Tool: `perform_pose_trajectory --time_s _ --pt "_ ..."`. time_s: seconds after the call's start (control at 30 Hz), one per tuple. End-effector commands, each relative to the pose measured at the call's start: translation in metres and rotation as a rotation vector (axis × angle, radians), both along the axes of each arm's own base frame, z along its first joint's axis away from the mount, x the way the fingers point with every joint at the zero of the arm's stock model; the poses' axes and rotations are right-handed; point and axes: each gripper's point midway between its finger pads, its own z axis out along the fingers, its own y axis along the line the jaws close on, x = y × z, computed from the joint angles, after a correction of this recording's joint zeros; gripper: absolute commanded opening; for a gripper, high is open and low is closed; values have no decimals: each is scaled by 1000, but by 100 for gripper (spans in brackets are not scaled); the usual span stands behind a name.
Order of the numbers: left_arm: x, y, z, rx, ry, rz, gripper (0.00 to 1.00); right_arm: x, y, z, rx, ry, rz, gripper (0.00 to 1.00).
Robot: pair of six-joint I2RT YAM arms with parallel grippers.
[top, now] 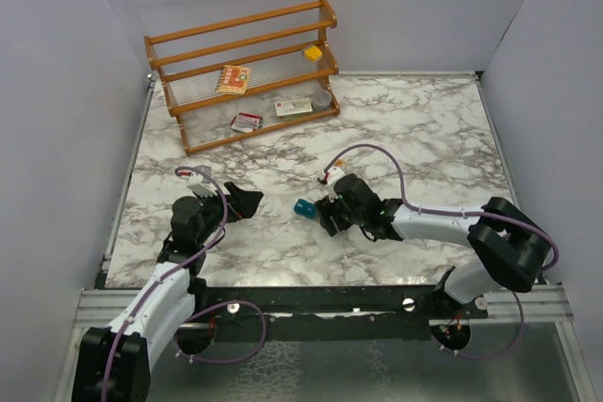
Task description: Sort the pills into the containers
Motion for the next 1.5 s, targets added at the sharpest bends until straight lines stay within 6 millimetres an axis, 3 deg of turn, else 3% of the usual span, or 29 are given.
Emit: perform_pose_trajectory --time_s 0.0,0.53,0.77,1.13,1.23,1.47 --pt "3 -3 12 -13 -30 -10 99 4 10 5 16 -12 16 64" --pt "4 -1 11 -9 -31 1 99 5 16 -4 -6 11 29 58" --pt "4 0 9 -8 -24 9 98 2 16 -4 -11 31 42 50" --pt "4 0 9 -12 -24 8 98 -5 9 -13 -31 61 34 55" --pt "4 0 9 -12 -22 6 98 -3 11 -13 -30 58 32 48" --pt "4 0 10 -11 -30 11 98 -1 13 -15 -41 62 31 21"
